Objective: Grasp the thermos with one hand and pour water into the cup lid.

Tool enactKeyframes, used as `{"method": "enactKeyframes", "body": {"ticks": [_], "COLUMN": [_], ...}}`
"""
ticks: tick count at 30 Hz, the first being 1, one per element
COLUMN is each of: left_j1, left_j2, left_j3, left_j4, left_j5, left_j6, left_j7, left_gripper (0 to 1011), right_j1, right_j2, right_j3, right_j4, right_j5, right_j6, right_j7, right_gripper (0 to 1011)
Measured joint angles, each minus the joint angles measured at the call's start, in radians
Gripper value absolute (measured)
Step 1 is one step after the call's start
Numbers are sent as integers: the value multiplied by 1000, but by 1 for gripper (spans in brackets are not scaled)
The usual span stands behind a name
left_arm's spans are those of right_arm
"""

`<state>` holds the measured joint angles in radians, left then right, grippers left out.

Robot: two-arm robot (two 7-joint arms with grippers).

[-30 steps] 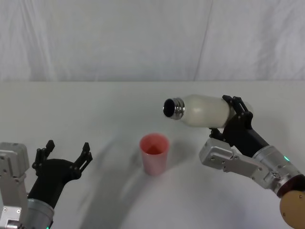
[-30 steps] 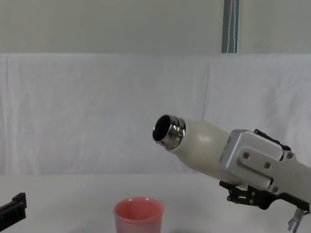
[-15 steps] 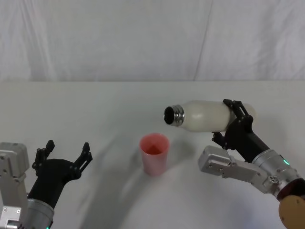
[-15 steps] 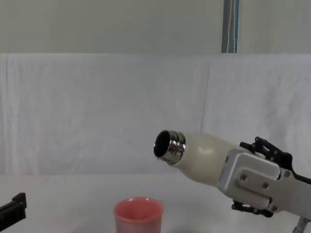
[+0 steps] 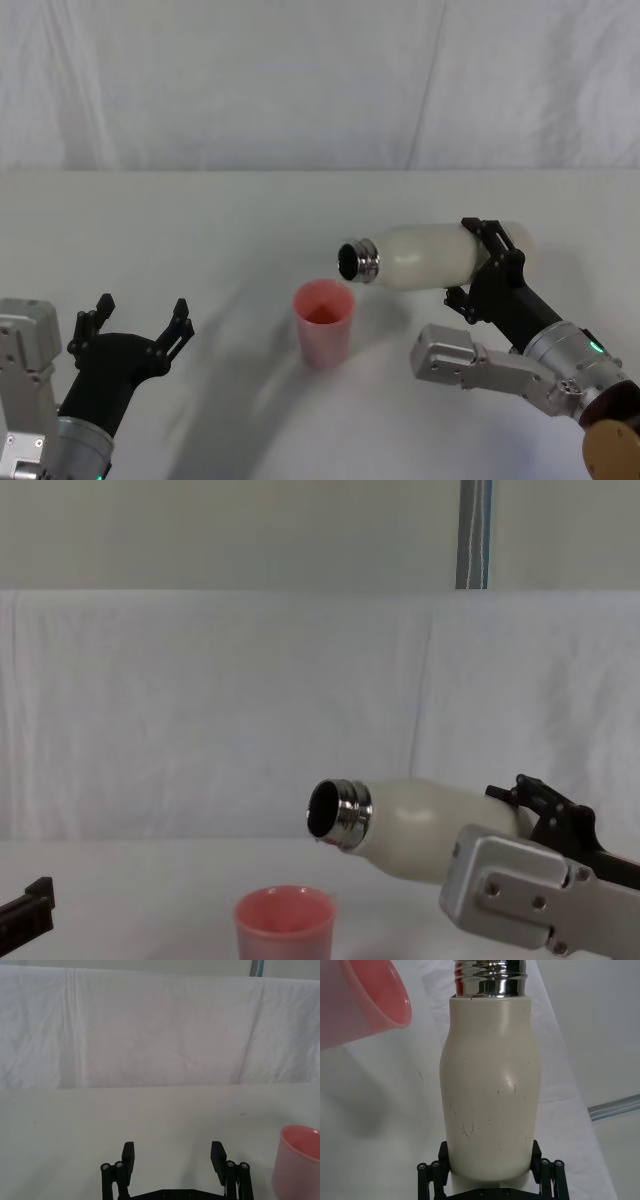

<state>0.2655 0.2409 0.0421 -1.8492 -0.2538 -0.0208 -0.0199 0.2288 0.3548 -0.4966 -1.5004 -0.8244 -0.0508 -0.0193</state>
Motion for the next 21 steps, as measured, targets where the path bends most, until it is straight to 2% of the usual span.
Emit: {"method": "enactKeyframes", "body": {"ticks": [21], "left_j1": [0], "left_j2": [0], "left_j3": [0], "left_j4": [0], "left_j5": [0], "left_j6": [0], "left_j7": [0], "left_gripper": [1001], "right_j1": [42], "right_j2": [6], "right_j3": [-38], "right_j4": [40], "right_j5": [-62], "right_j6": [6], "right_j7": [-26], "right_gripper": [950]}}
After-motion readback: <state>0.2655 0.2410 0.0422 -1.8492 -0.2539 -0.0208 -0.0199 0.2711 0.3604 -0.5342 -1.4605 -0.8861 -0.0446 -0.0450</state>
